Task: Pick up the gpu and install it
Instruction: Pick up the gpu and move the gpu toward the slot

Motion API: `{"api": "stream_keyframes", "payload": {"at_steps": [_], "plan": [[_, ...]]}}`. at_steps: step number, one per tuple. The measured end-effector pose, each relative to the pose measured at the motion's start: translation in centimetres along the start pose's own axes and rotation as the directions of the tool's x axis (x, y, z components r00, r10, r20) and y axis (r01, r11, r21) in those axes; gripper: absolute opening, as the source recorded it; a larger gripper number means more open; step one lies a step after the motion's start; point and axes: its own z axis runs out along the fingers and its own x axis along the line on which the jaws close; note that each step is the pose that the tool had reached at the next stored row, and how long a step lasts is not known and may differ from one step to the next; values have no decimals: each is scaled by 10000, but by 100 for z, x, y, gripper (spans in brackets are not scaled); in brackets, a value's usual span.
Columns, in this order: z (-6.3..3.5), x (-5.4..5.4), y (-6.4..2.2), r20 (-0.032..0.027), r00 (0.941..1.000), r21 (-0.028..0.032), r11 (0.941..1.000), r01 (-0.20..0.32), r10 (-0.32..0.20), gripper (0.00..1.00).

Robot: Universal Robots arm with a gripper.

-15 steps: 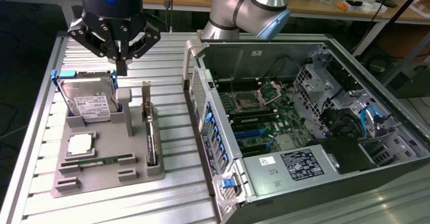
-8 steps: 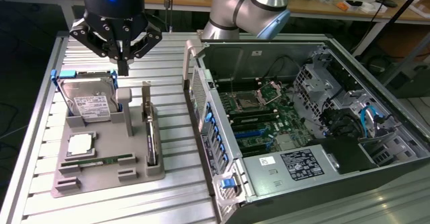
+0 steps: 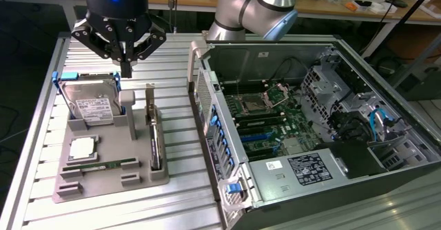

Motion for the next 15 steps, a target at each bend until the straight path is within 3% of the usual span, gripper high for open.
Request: {"api": "stream_keyframes", "payload": {"at_steps": [4, 7, 8, 9, 15], "plan": [[0, 0, 0, 0, 10000, 0, 10000, 0, 0, 17], [0, 0, 0, 0, 10000, 0, 10000, 0, 0, 36], [0, 0, 0, 1, 10000, 0, 10000, 0, 0, 36], [0, 0, 0, 0, 10000, 0, 10000, 0, 0, 42], [82, -4, -1, 0, 10000, 0, 10000, 1, -1, 42]]}}
